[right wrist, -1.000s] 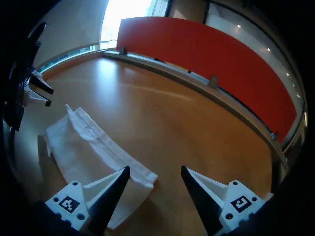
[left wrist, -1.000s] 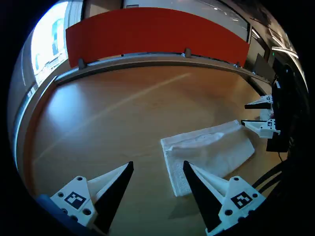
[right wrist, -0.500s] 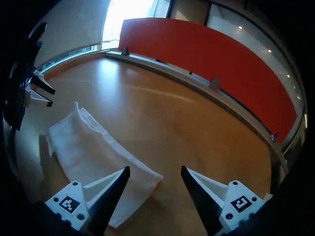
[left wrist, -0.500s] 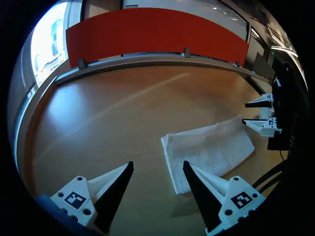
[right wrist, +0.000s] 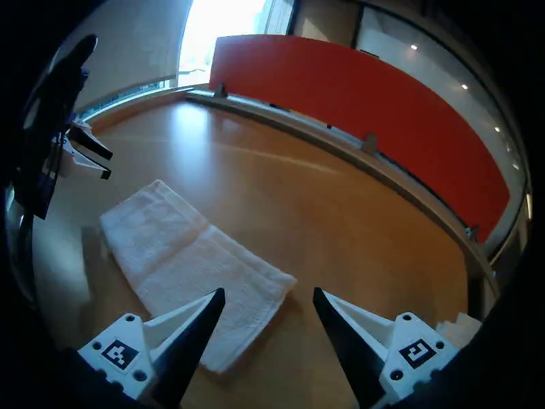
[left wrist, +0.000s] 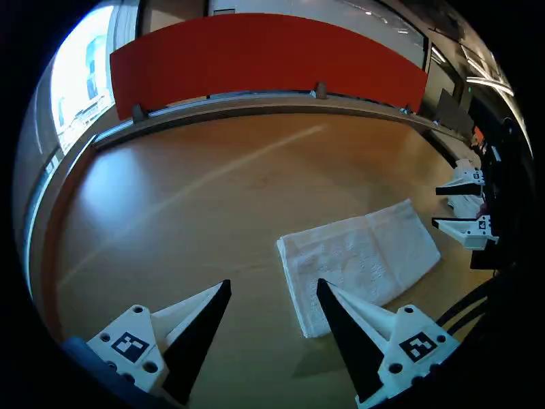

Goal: Fold towel

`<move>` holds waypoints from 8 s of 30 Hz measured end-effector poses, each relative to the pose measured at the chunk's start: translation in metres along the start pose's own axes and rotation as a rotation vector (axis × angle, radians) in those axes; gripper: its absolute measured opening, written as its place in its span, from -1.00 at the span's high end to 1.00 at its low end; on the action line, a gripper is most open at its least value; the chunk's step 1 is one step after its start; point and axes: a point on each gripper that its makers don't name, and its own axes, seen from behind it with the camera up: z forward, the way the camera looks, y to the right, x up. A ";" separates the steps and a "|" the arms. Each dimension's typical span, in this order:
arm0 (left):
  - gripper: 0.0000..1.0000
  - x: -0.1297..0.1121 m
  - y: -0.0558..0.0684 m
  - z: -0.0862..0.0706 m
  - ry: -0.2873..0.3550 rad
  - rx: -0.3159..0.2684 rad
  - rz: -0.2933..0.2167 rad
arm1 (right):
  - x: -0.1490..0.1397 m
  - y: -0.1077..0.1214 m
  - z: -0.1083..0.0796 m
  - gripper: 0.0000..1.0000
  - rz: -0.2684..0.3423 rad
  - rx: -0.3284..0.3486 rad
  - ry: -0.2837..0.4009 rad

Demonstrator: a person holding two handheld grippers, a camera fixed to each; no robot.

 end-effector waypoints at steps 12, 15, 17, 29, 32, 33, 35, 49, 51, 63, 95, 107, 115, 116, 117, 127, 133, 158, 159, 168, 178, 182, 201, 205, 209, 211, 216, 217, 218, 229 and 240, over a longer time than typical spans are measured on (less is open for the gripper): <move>-0.87 0.000 0.001 -0.003 0.002 -0.003 0.004 | -0.007 -0.009 -0.011 -1.00 0.012 0.006 -0.004; -0.87 -0.003 0.001 -0.008 0.003 0.000 0.003 | -0.008 -0.011 -0.011 -1.00 0.009 0.013 -0.007; -0.87 -0.006 0.000 -0.012 0.003 0.006 -0.002 | -0.009 -0.012 -0.012 -1.00 0.004 0.021 -0.010; -0.87 -0.035 -0.017 -0.049 0.005 0.073 -0.043 | -0.026 -0.026 -0.018 -1.00 -0.053 0.101 -0.055; -0.87 -0.042 -0.022 -0.060 0.007 0.091 -0.054 | -0.031 -0.031 -0.021 -1.00 -0.076 0.131 -0.071; -0.87 -0.045 -0.023 -0.064 0.007 0.097 -0.057 | -0.033 -0.033 -0.022 -1.00 -0.083 0.141 -0.076; -0.87 -0.051 -0.027 -0.072 0.006 0.111 -0.066 | -0.035 -0.037 -0.023 -1.00 -0.099 0.162 -0.088; -0.87 -0.089 -0.045 -0.122 0.008 0.188 -0.137 | -0.066 -0.046 -0.031 -0.79 -0.217 0.281 -0.198; -0.87 -0.092 -0.045 -0.128 0.008 0.193 -0.148 | -0.069 -0.045 -0.032 -0.66 -0.219 0.291 -0.212; -0.87 -0.097 -0.045 -0.147 0.018 0.203 -0.171 | -0.083 -0.047 -0.032 0.13 -0.197 0.334 -0.263; -0.87 -0.103 -0.046 -0.156 0.010 0.203 -0.175 | -0.084 -0.049 -0.025 0.90 -0.161 0.316 -0.273; -0.87 -0.101 -0.045 -0.157 0.014 0.194 -0.176 | -0.068 -0.048 -0.033 0.92 -0.189 0.308 -0.247; -0.87 -0.098 -0.045 -0.160 0.031 0.185 -0.190 | -0.032 -0.050 -0.040 0.92 -0.244 0.295 -0.200; -0.87 -0.097 -0.045 -0.161 0.033 0.185 -0.191 | -0.025 -0.050 -0.041 0.92 -0.252 0.292 -0.190; -0.87 -0.096 -0.045 -0.161 0.036 0.184 -0.192 | -0.019 -0.051 -0.042 0.92 -0.259 0.289 -0.181; -0.87 -0.095 -0.048 -0.170 0.061 0.184 -0.215 | 0.042 -0.064 -0.041 0.93 -0.335 0.283 -0.101; -0.87 -0.093 -0.052 -0.179 0.083 0.189 -0.236 | 0.072 -0.079 -0.034 0.93 -0.381 0.291 -0.068; -0.87 -0.100 -0.058 -0.207 0.145 0.204 -0.348 | 0.119 -0.203 0.026 0.93 -0.515 0.456 -0.056; -0.87 -0.101 -0.059 -0.207 0.145 0.205 -0.351 | 0.117 -0.207 0.029 0.93 -0.515 0.463 -0.062; -0.87 -0.111 -0.066 -0.209 0.140 0.215 -0.374 | 0.096 -0.232 0.052 0.93 -0.501 0.506 -0.117; -0.87 -0.109 -0.069 -0.206 0.138 0.214 -0.375 | 0.091 -0.234 0.056 0.72 -0.492 0.516 -0.124; -0.87 -0.109 -0.068 -0.205 0.134 0.214 -0.370 | 0.092 -0.234 0.056 -0.03 -0.490 0.514 -0.116; -0.87 -0.104 -0.065 -0.201 0.135 0.208 -0.363 | 0.064 -0.211 0.036 -0.61 -0.450 0.476 -0.133; -0.87 -0.102 -0.063 -0.200 0.136 0.204 -0.360 | 0.051 -0.200 0.030 -0.62 -0.417 0.448 -0.149; -0.87 -0.100 -0.061 -0.198 0.136 0.199 -0.354 | 0.040 -0.189 0.023 -0.62 -0.365 0.412 -0.167; -0.87 -0.099 -0.059 -0.197 0.135 0.196 -0.350 | 0.035 -0.184 0.021 -0.62 -0.338 0.394 -0.175; -0.87 -0.097 -0.057 -0.194 0.132 0.189 -0.342 | 0.023 -0.175 0.018 -0.62 -0.280 0.351 -0.195; -0.87 -0.097 -0.057 -0.194 0.132 0.188 -0.341 | 0.021 -0.174 0.017 -0.62 -0.271 0.346 -0.199; -0.87 -0.096 -0.056 -0.193 0.132 0.187 -0.339 | 0.019 -0.173 0.017 -0.61 -0.261 0.340 -0.203; -0.87 -0.094 -0.055 -0.192 0.132 0.181 -0.334 | 0.003 -0.170 0.017 -0.15 -0.164 0.314 -0.232; -0.87 -0.092 -0.058 -0.191 0.133 0.181 -0.336 | -0.009 -0.172 0.020 0.27 -0.110 0.315 -0.256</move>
